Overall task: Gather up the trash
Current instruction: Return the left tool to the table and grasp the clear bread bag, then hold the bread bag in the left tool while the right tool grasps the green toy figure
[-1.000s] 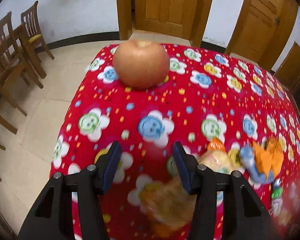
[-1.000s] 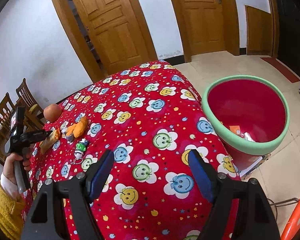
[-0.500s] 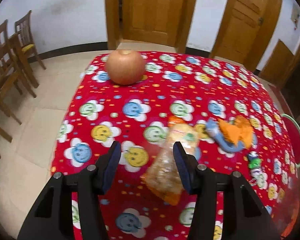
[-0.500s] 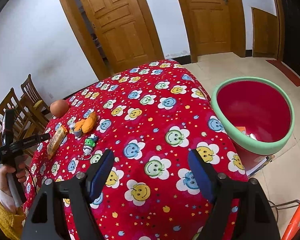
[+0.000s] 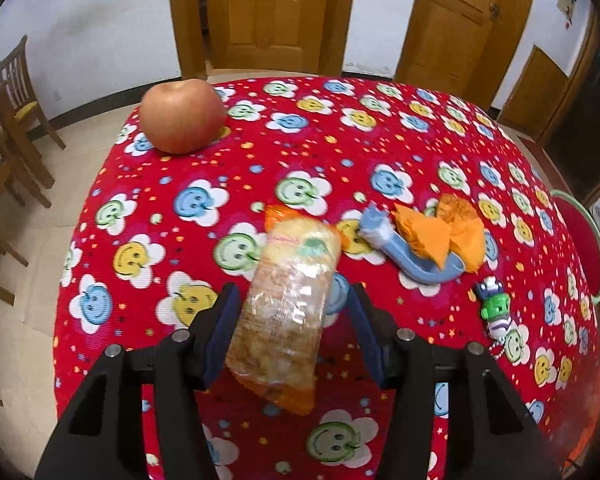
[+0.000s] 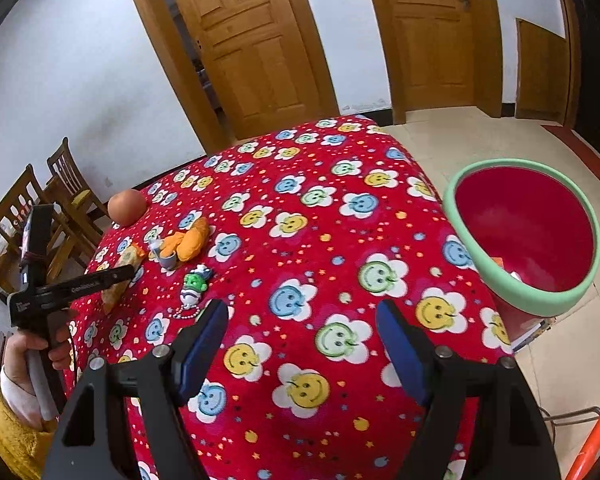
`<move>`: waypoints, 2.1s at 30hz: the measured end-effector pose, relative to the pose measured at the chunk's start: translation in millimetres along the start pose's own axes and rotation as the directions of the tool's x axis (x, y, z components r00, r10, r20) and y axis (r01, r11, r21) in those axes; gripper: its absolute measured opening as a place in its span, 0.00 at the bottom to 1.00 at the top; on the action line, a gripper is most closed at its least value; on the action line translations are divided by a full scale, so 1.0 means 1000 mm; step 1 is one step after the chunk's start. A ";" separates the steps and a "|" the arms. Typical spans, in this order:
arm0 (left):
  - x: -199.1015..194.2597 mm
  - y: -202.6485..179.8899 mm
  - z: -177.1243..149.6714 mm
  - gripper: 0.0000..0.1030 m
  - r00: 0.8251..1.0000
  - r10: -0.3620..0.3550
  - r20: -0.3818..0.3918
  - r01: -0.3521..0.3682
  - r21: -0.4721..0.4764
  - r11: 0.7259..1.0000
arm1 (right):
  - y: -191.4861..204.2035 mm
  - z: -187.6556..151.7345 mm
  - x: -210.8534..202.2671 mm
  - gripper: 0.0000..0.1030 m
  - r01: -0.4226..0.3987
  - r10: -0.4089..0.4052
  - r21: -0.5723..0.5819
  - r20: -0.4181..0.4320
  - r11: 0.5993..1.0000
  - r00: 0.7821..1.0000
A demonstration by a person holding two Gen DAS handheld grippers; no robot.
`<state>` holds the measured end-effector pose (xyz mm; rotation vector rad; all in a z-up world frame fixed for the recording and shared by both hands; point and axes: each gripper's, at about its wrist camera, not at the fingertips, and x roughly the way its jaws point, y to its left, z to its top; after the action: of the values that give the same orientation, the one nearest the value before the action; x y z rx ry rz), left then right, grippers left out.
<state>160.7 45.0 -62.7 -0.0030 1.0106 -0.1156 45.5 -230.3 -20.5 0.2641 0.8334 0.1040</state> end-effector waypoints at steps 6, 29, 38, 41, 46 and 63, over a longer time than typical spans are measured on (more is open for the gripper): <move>0.006 -0.007 -0.003 0.39 1.000 0.024 -0.011 -0.024 0.022 0.999 | 0.015 0.002 0.012 0.76 -0.009 0.008 -0.031 -0.019 0.999 1.000; -0.044 0.016 -0.026 0.36 0.995 0.020 0.100 -0.006 -0.131 0.991 | 0.081 0.006 0.074 0.65 -0.087 0.067 -0.151 -0.130 0.985 0.989; -0.044 0.014 -0.031 0.36 0.995 0.002 0.103 0.012 -0.132 0.991 | 0.090 0.002 0.094 0.44 -0.115 0.085 -0.162 -0.178 0.980 0.980; -0.046 0.010 -0.032 0.36 0.994 -0.009 0.105 0.022 -0.130 0.991 | 0.091 0.002 0.094 0.35 -0.111 0.081 -0.173 -0.170 0.979 0.982; -0.051 0.004 -0.034 0.36 0.994 -0.027 0.107 0.041 -0.131 0.991 | 0.093 0.001 0.090 0.22 -0.132 0.100 -0.196 -0.165 0.972 0.981; -0.081 -0.038 -0.039 0.36 0.983 -0.125 0.135 0.137 -0.086 0.987 | 0.056 0.005 0.028 0.22 -0.133 0.123 -0.175 -0.067 0.976 0.990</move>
<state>81.8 16.7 -12.7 -0.1626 0.8848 -0.1852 68.5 -172.0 -22.8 0.1456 0.8563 0.3072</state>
